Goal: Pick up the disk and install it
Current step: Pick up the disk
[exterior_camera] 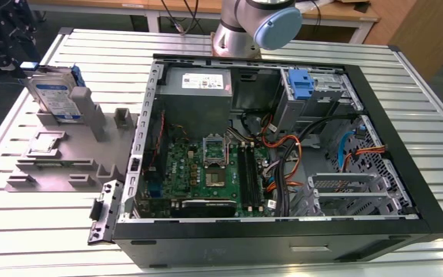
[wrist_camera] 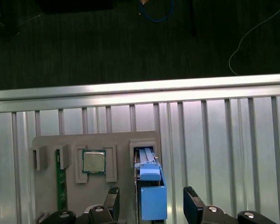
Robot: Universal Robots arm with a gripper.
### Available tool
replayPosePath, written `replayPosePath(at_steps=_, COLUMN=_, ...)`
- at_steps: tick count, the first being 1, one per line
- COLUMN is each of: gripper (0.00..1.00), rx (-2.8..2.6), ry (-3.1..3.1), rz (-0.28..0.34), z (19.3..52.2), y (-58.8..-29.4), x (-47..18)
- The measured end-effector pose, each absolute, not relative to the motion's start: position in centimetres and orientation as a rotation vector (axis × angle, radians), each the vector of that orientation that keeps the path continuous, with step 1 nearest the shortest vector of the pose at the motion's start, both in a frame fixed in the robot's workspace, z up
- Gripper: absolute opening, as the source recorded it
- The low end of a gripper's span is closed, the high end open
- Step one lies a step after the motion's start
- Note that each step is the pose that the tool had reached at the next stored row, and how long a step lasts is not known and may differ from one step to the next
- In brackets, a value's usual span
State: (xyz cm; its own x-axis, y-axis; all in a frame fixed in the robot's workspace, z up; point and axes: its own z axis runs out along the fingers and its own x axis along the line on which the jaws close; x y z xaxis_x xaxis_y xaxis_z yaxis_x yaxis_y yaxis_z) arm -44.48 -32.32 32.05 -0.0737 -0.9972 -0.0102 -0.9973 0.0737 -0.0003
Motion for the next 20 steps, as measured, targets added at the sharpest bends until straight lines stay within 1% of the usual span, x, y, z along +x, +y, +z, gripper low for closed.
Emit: replayPosePath(at_steps=20, gripper=0.65, rx=-2.146, ry=2.284, rz=0.011, z=32.05, y=-32.32, x=-44.49)
